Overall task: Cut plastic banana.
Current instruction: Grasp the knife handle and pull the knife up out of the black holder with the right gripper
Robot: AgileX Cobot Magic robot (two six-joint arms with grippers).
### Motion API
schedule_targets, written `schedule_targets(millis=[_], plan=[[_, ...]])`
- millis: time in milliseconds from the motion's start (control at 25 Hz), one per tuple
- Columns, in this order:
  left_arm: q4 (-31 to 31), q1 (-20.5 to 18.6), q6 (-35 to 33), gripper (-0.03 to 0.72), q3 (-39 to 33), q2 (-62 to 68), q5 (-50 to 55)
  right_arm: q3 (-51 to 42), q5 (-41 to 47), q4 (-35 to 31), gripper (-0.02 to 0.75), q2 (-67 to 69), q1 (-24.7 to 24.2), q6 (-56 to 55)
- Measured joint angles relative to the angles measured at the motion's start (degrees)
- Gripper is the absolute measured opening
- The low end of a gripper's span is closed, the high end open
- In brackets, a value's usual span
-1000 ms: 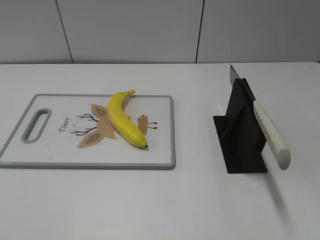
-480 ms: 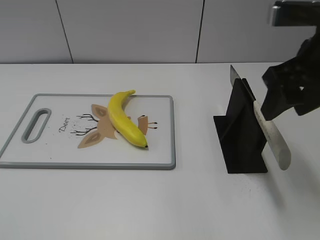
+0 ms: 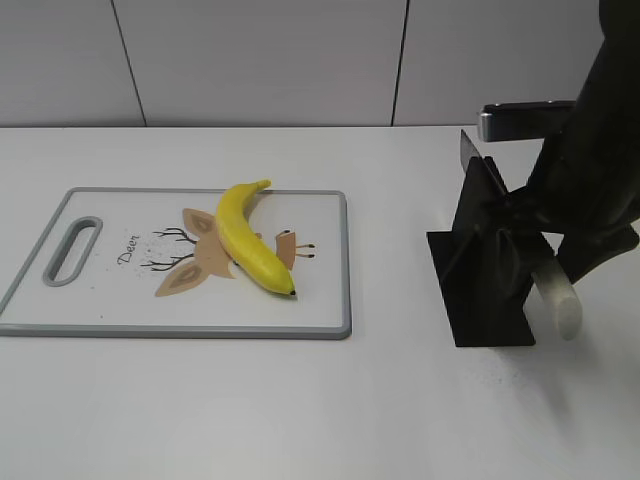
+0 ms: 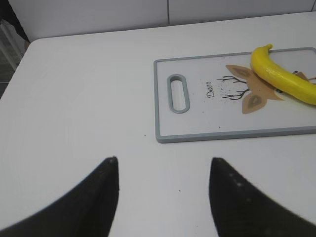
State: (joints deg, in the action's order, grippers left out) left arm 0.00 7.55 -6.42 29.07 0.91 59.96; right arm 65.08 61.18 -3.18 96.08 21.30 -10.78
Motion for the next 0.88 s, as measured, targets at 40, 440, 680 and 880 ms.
schedule_targets(millis=[40, 440, 680, 880], plan=[[0.00, 0.00, 0.00, 0.554, 0.00, 0.00, 0.00, 0.00, -0.08, 0.00, 0.467, 0.60, 0.00, -0.05], [0.00, 0.00, 0.00, 0.554, 0.00, 0.00, 0.00, 0.35, 0.47, -0.22, 0.185, 1.47, -0.06, -1.29], [0.00, 0.00, 0.00, 0.554, 0.00, 0.00, 0.00, 4.01, 4.85, -0.50, 0.185, 0.92, -0.06, -2.14], [0.00, 0.00, 0.00, 0.554, 0.00, 0.00, 0.00, 8.65, 8.05, -0.44, 0.185, -2.53, -0.06, -1.07]])
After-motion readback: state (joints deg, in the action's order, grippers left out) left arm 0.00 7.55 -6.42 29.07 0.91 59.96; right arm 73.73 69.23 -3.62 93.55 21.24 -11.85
